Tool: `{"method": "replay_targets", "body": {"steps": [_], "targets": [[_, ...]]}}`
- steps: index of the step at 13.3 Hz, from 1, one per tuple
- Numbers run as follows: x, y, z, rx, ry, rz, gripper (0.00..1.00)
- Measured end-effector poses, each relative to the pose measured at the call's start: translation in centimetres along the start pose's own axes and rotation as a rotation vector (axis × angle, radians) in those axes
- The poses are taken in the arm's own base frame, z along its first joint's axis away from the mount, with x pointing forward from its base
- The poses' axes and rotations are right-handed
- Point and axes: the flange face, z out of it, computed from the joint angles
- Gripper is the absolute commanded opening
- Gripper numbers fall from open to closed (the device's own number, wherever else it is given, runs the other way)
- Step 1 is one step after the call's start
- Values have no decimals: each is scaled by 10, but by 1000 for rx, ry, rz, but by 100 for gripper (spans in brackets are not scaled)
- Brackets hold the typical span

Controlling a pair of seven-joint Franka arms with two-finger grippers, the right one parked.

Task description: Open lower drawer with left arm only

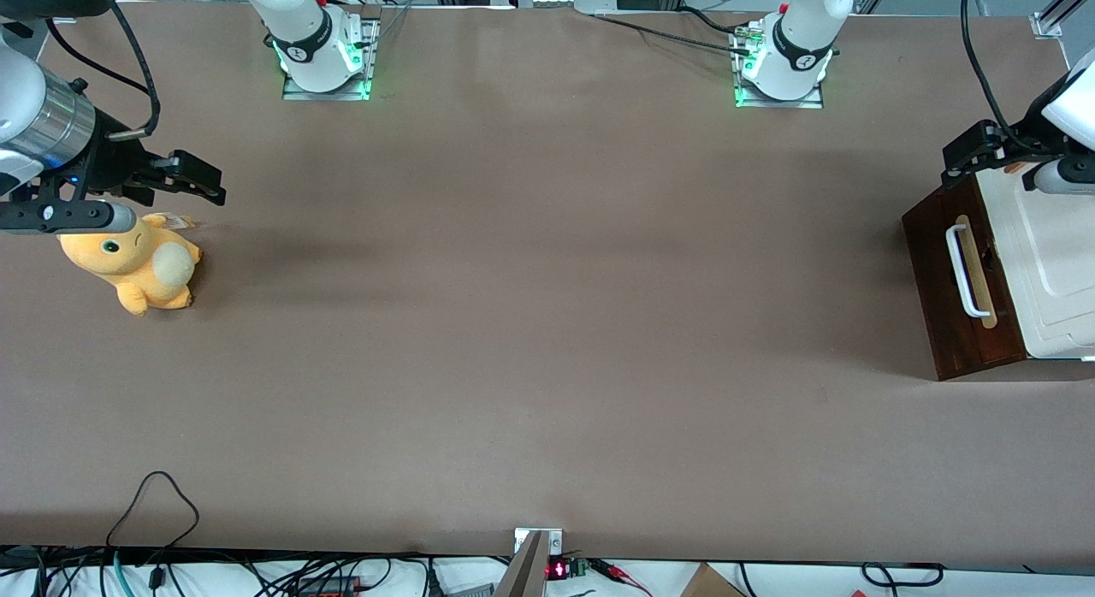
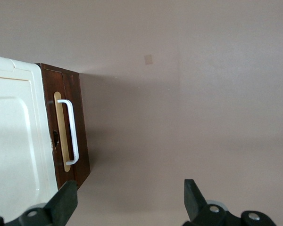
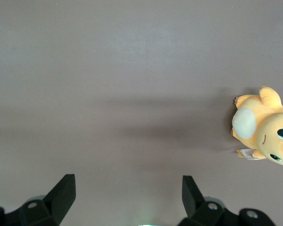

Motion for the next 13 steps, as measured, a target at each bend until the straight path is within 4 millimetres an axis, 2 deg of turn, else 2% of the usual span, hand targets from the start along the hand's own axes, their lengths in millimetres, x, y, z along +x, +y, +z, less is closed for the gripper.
{"method": "replay_targets", "body": {"steps": [8,11,13], "targets": [[0,3,4,-1,-22,74,100],[0,5,5,6,-28,71,96],[0,15,13,124,-74,29,96]]}}
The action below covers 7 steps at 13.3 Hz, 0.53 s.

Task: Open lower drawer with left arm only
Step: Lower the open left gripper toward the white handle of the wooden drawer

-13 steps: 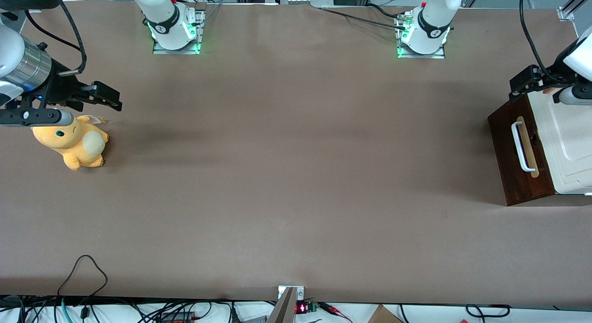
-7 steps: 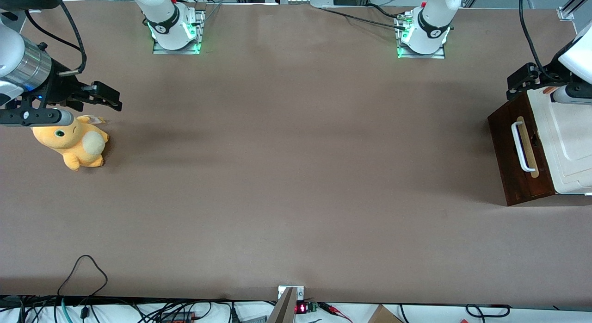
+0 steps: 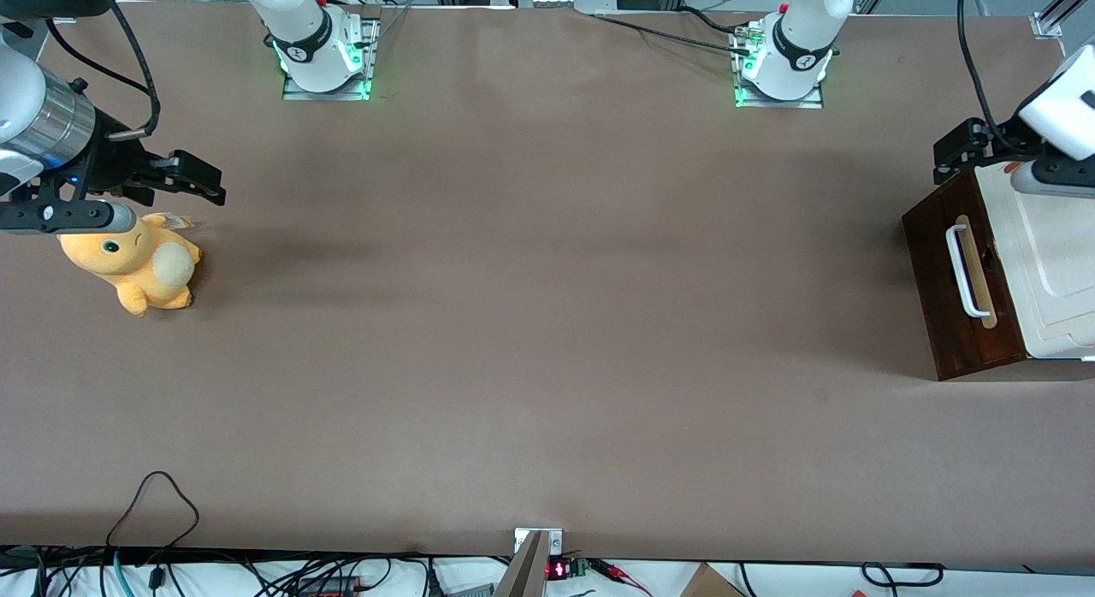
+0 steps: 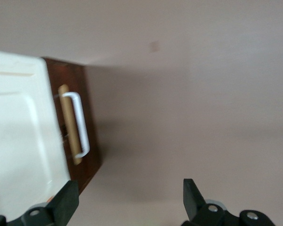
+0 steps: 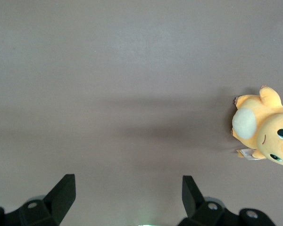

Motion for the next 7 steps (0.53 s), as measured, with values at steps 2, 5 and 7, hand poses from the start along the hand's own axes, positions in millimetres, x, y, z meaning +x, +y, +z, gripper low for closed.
{"method": "replay_targets", "body": {"steps": [2,5,7], "targets": [[6,22,17,159,-48,-29,96],[14,49,67,398,-98,-101,96],[6,81,112,583,-100,-155,96]]}}
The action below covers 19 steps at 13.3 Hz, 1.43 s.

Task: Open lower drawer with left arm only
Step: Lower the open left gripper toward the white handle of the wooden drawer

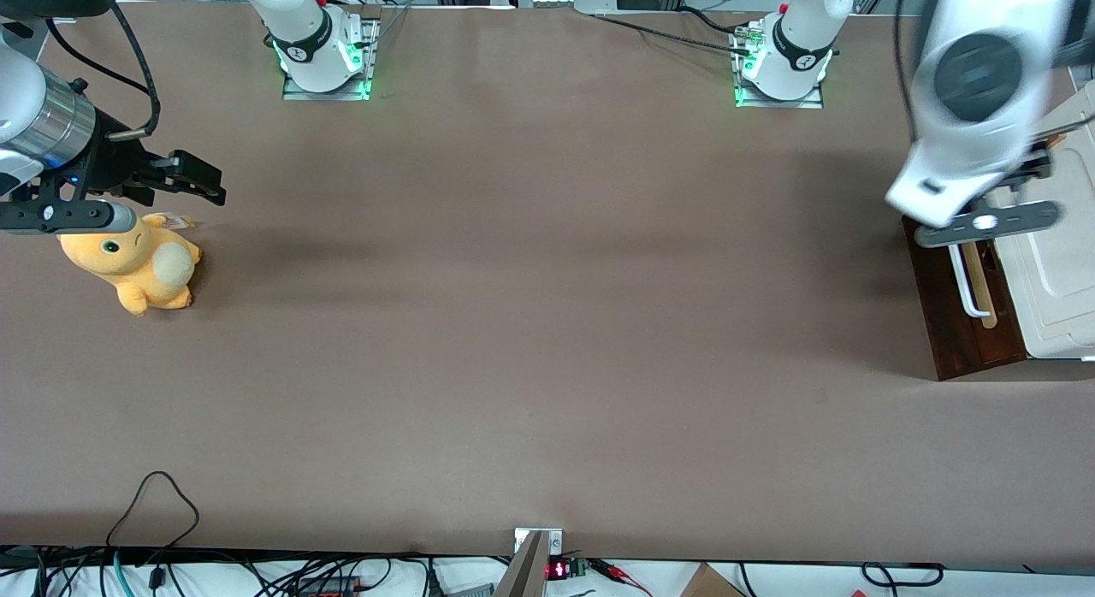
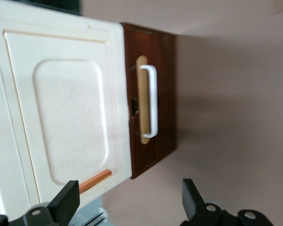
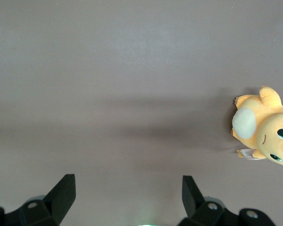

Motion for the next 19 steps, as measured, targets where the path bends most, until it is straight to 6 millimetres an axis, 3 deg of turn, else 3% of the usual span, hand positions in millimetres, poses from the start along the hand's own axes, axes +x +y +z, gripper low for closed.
{"method": "replay_targets", "body": {"steps": [1,3,8,12,14,16,19], "targets": [[-7,22,14,67,-3,-25,96],[-14,48,47,168,-16,-49,96],[-17,90,130,439,27,21,96],[-20,123,174,514,71,110,97],[-28,132,196,528,108,185,100],[-34,128,225,541,92,229,100],[-35,131,248,561,78,268,100]]}}
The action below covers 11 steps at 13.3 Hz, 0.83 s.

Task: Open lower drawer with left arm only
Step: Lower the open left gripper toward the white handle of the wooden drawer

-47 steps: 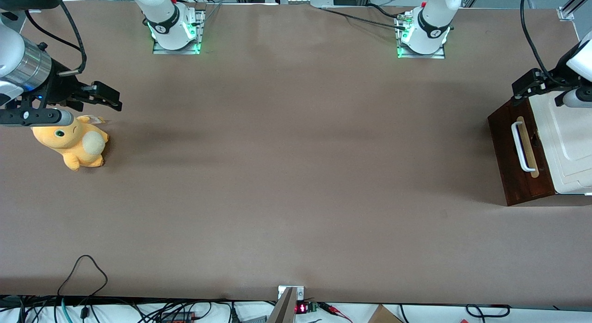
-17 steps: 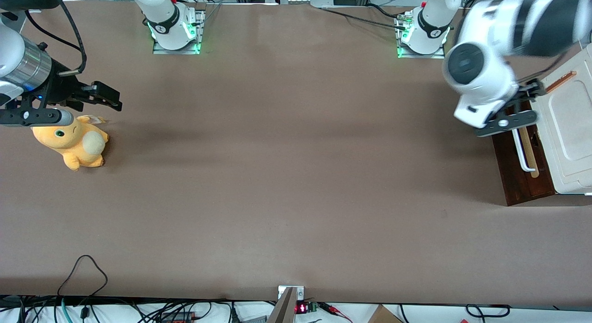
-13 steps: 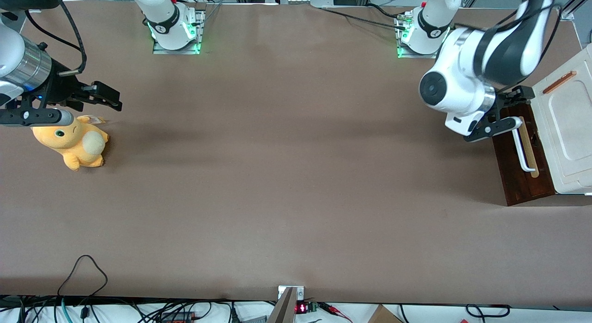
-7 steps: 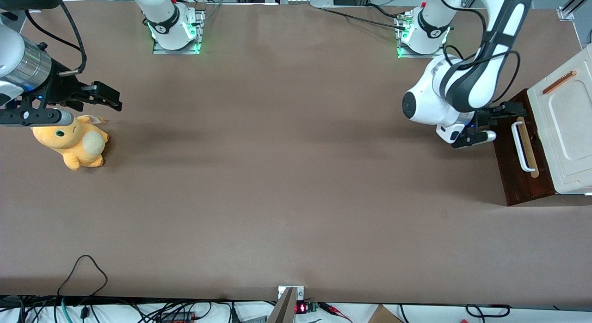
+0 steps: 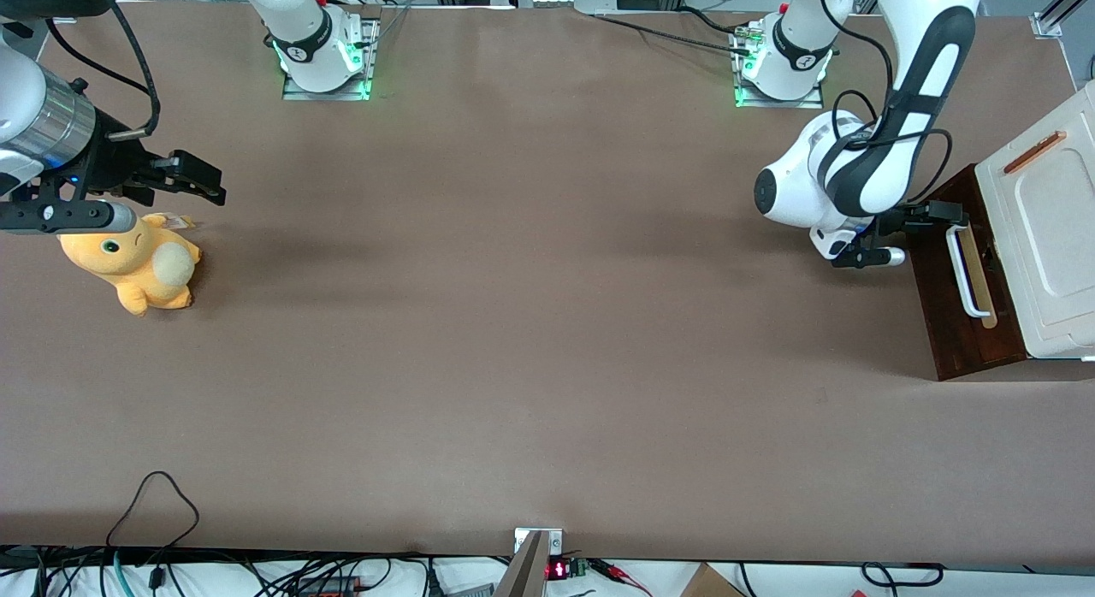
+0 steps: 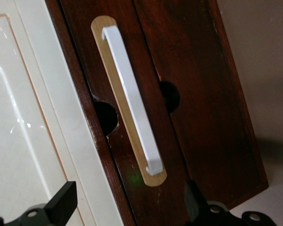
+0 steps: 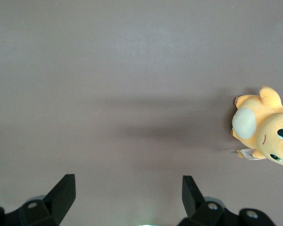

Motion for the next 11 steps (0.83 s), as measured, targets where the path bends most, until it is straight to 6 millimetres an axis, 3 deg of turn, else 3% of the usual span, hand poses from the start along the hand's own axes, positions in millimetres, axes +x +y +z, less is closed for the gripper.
{"method": "replay_targets", "body": {"steps": [6,8,11], "targets": [[1,42,10,91,77,-54,99],[5,38,29,152,108,-57,97],[9,32,47,201,132,-52,86]]}}
